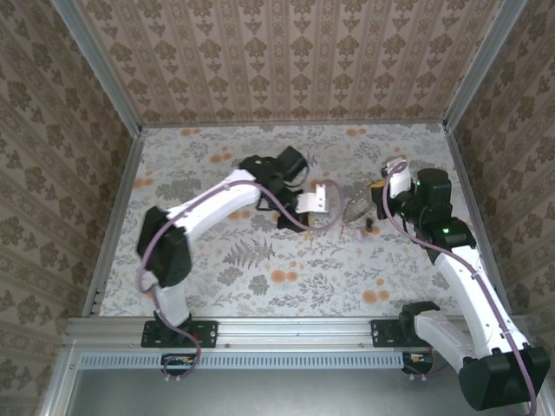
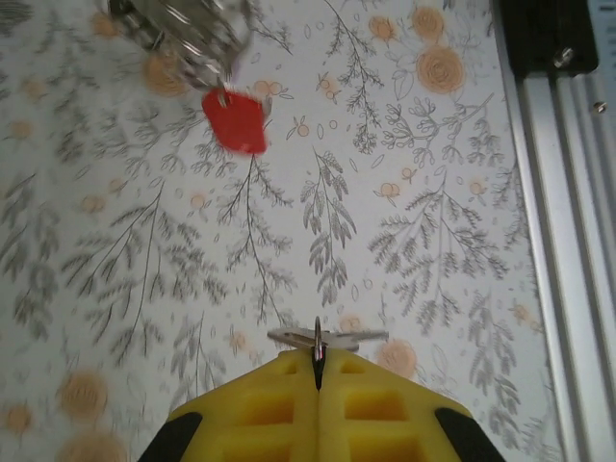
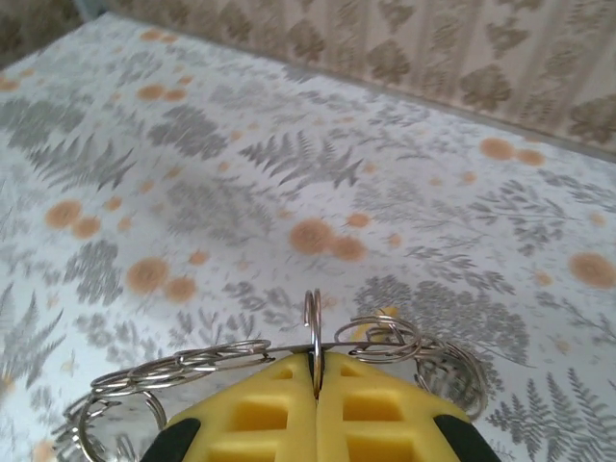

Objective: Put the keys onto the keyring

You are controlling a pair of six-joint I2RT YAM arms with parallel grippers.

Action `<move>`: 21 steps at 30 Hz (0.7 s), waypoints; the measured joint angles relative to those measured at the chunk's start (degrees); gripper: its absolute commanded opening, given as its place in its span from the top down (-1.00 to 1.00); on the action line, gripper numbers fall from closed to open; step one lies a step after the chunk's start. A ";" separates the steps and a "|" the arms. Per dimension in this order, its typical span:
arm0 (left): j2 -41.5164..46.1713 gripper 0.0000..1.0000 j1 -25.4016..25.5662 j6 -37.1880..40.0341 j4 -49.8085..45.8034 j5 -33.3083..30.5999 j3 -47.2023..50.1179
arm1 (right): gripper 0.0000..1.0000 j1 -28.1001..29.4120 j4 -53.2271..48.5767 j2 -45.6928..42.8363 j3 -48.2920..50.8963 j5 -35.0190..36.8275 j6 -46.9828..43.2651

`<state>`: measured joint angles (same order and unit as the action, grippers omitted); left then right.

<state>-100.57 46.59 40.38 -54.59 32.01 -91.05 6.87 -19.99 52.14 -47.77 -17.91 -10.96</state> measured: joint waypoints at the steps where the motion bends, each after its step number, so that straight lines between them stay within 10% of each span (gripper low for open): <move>1: 2.95 1.00 -1.09 -1.09 0.44 1.05 1.86 | 1.00 1.11 -1.03 0.07 0.00 -0.66 -1.79; 21: 15.96 1.00 -9.55 1.05 9.51 6.84 15.10 | 1.00 20.55 -5.79 9.55 -4.63 -14.21 -35.34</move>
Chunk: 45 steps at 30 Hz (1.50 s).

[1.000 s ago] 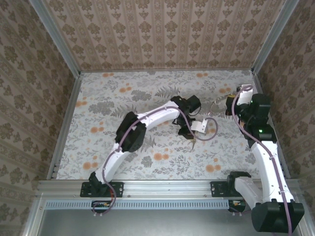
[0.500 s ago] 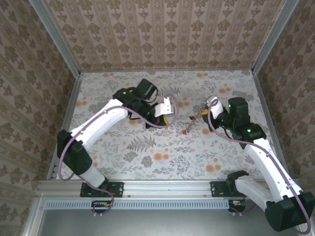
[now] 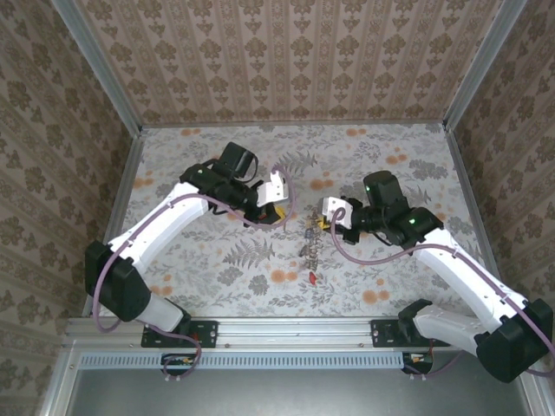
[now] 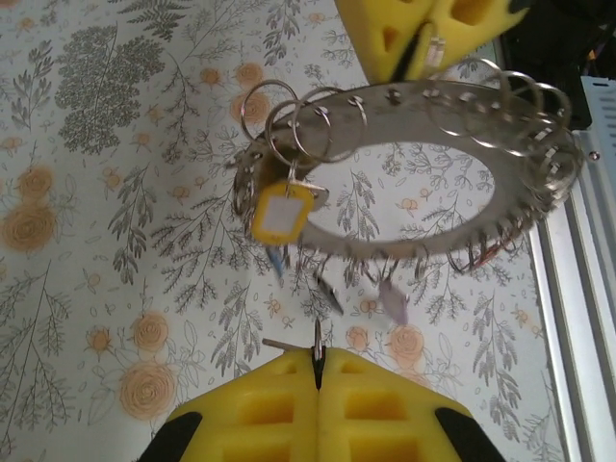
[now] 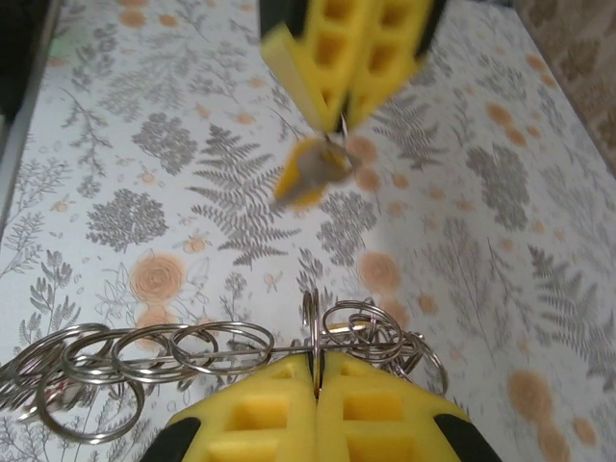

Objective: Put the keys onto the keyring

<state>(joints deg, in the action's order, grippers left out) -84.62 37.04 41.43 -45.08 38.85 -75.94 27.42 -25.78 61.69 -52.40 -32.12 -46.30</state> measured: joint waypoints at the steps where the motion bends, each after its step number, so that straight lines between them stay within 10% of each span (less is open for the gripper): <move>1: 0.52 1.00 0.15 0.09 1.79 0.04 1.40 | 1.00 0.66 0.81 0.00 0.31 -0.13 -0.28; 26: 3.80 1.00 5.31 2.49 16.57 -0.61 10.19 | 1.00 5.86 3.26 8.87 -0.11 6.25 5.27; 45: -2.45 1.00 4.28 -15.72 19.74 2.99 8.02 | 1.00 7.43 6.91 9.11 0.66 17.81 15.45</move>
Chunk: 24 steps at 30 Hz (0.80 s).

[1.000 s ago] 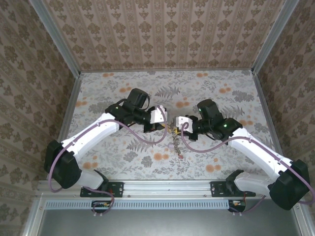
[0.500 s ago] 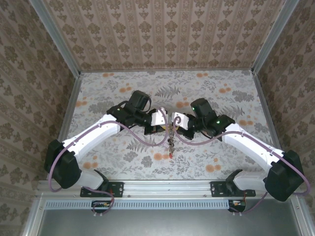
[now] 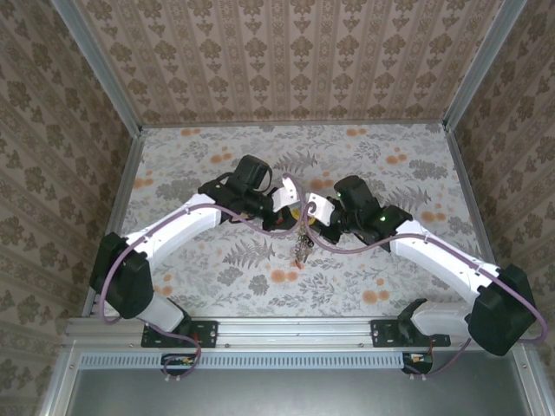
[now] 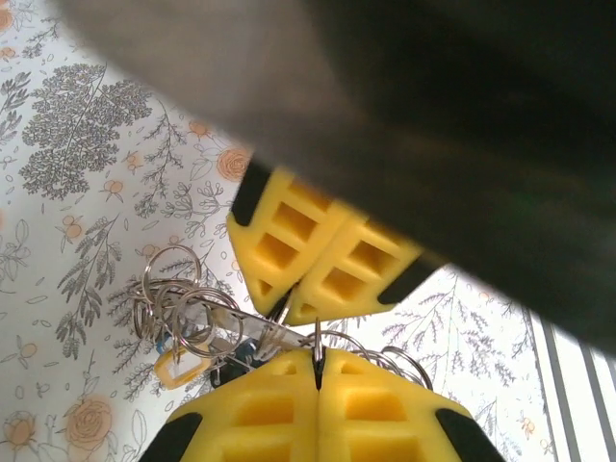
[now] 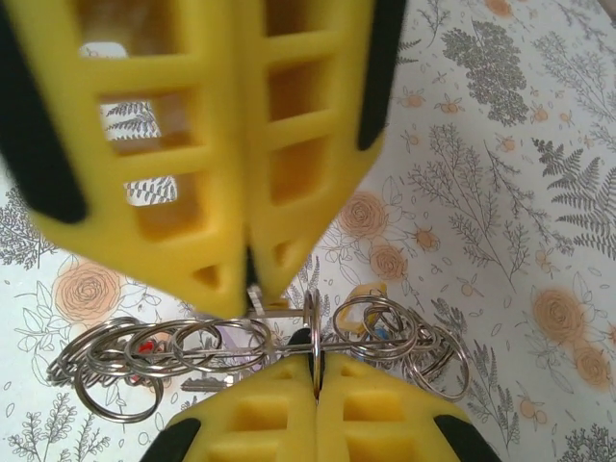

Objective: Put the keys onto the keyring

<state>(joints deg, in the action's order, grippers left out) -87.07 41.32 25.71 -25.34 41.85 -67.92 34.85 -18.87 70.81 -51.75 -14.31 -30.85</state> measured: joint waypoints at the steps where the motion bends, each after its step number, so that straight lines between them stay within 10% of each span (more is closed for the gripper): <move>1: -0.24 1.00 -0.15 -0.81 0.33 0.39 0.00 | 1.00 0.11 0.28 -0.33 0.26 0.33 -0.02; 24: -3.32 1.00 -1.68 -9.73 0.46 2.12 -2.49 | 1.00 1.36 6.01 -4.31 3.76 3.41 -0.87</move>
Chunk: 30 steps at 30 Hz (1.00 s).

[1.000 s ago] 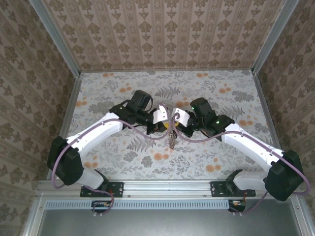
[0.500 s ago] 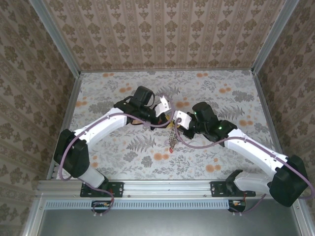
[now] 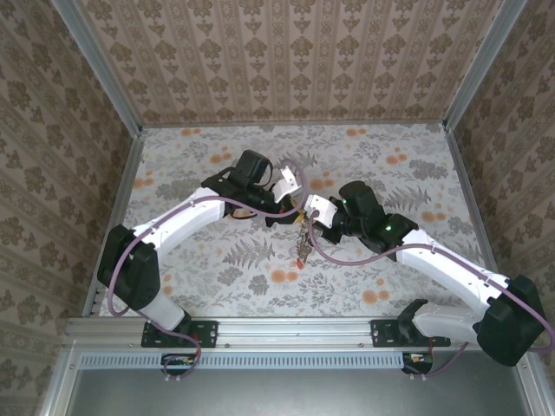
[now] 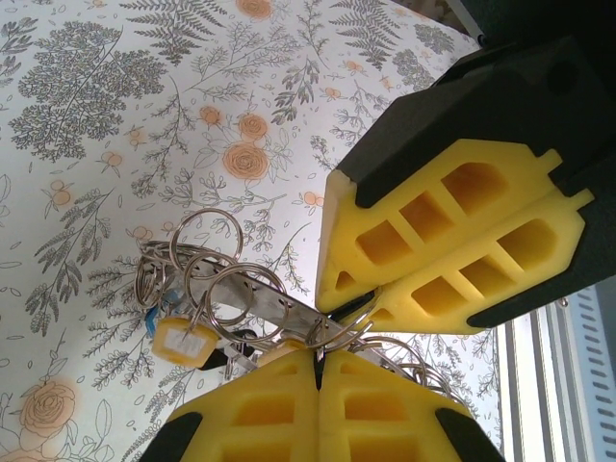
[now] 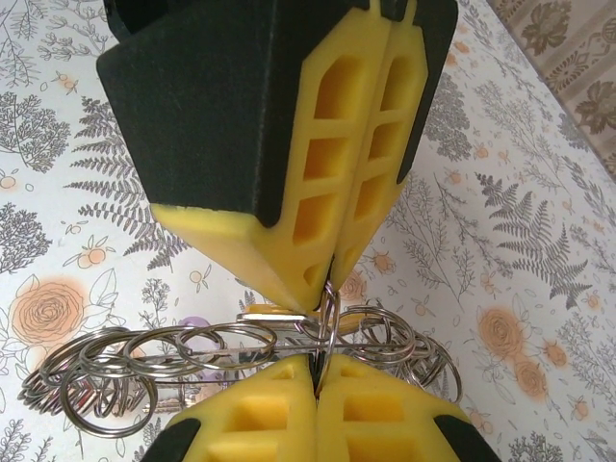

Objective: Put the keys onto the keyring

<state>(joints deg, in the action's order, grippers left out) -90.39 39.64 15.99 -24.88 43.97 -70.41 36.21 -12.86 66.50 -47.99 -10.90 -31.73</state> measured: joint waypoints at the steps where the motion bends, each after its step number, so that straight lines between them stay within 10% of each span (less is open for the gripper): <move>1: 0.00 1.00 -0.09 0.00 0.00 0.15 0.00 | 1.00 0.02 0.35 -0.20 0.31 0.00 -0.02; 26: 2.86 1.00 -1.46 8.61 -3.17 7.74 2.12 | 1.00 0.07 12.68 -10.16 10.95 -9.90 -5.35; 30: 2.93 0.66 -1.49 9.88 -3.41 8.61 2.32 | 1.00 0.07 12.70 -10.21 10.99 -10.93 -6.05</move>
<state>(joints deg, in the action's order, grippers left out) -87.46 38.15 25.87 -28.29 52.58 -68.10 36.27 -0.16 56.29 -36.99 -21.82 -37.78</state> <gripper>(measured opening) 0.094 0.058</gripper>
